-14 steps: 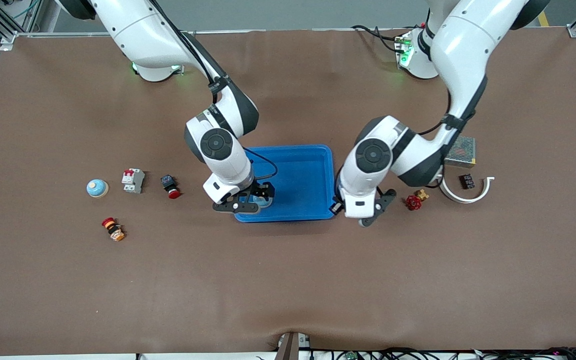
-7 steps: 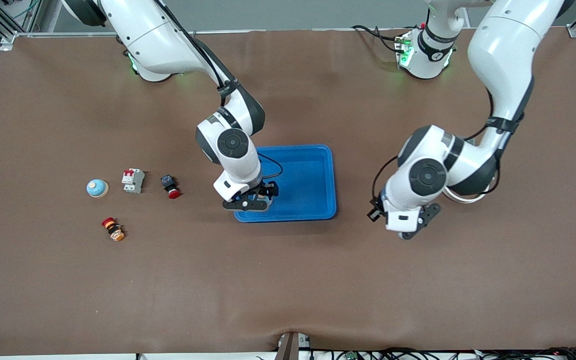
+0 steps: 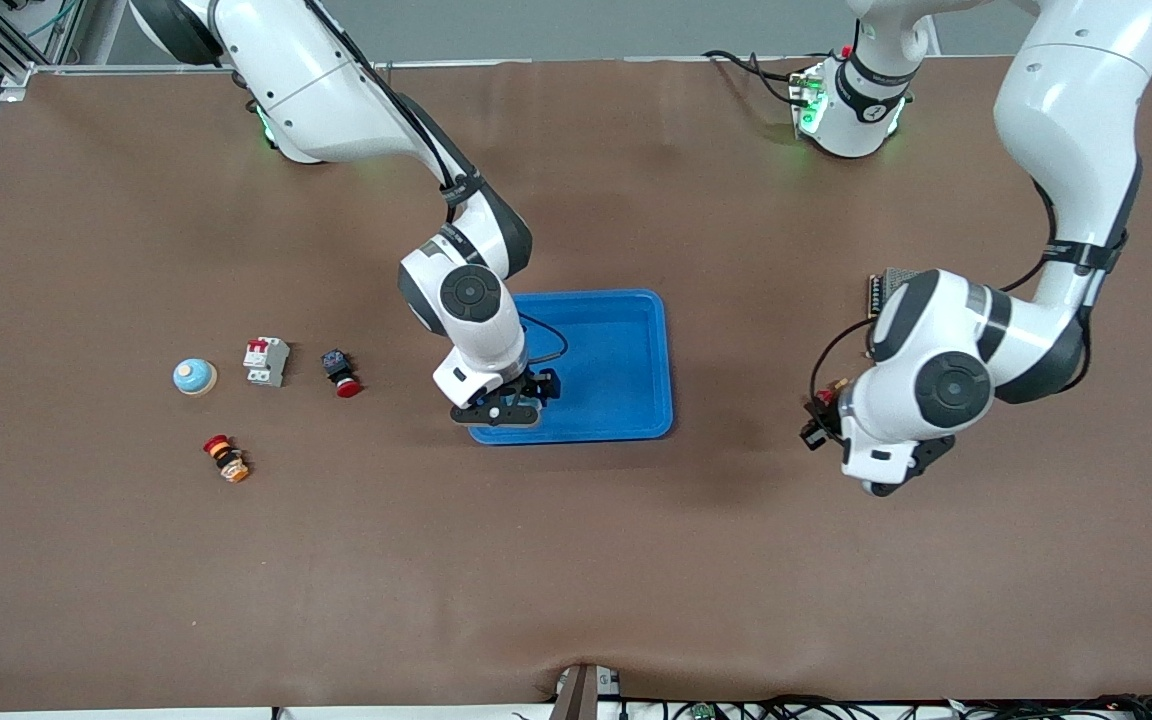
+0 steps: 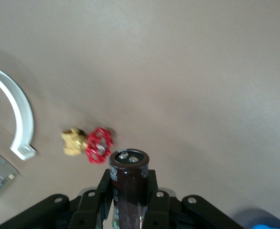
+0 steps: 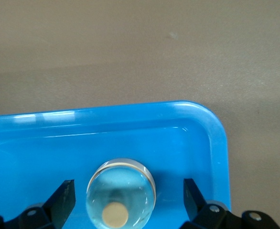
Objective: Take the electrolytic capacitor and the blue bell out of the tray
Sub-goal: 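Lift the capacitor with the left gripper while the right gripper lifts the bell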
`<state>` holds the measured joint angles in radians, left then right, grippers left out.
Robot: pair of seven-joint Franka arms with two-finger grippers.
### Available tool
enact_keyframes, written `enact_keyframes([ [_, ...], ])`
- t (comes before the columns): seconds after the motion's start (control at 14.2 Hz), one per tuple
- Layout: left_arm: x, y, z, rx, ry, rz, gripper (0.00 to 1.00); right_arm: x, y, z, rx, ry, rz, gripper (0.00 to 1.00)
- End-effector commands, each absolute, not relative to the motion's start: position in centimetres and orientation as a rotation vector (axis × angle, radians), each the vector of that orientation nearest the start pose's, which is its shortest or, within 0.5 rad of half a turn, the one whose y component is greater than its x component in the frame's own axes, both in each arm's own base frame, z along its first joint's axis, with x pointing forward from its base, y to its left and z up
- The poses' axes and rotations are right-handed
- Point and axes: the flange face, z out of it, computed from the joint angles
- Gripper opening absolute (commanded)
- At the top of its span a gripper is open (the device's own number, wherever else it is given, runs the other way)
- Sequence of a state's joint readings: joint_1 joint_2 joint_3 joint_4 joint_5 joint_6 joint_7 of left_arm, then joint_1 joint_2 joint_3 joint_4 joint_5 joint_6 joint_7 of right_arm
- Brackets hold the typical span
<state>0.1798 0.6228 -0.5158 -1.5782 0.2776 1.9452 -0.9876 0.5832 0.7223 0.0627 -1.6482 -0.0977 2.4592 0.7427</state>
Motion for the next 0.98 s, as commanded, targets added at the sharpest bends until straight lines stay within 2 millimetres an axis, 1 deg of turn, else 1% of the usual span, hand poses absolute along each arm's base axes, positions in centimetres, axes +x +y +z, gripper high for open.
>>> enact_keyframes([
  [0.0,65.1,-13.3,29.6,-2.955,-0.824,0.288,0.0,56.1,42.0,19.0,-3.107,0.07,-0.176,1.0],
  [0.07,65.3,-12.1,29.4,-2.96,-0.815,0.296,0.0,56.1,42.0,18.8,-3.105,0.07,-0.179,1.0],
  [0.28,65.8,-8.4,27.0,-2.975,-0.748,0.332,0.0,55.7,42.6,18.4,-3.099,0.057,-0.184,1.0],
  [0.42,65.5,-6.1,25.5,-2.967,-0.683,0.337,0.0,55.6,42.6,18.2,-3.098,0.073,-0.184,1.0],
  [0.56,65.2,-4.9,24.6,-2.959,-0.622,0.304,0.0,55.6,42.6,17.8,-3.096,0.071,-0.185,1.0],
  [0.63,65.2,-3.7,23.9,-2.954,-0.603,0.288,0.0,55.7,42.7,17.8,-3.084,0.068,-0.204,1.0],
  [0.7,65.2,-2.5,23.2,-2.949,-0.583,0.27,0.0,55.8,42.6,17.4,-3.082,0.068,-0.207,0.9],
  [0.77,65.1,-1.7,22.6,-2.949,-0.548,0.247,0.0,55.7,42.6,17.3,-3.083,0.068,-0.206,0.79],
  [0.91,64.9,0.8,21.2,-2.943,-0.493,0.203,0.0,55.8,42.5,17.3,-3.084,0.068,-0.204,0.62],
])
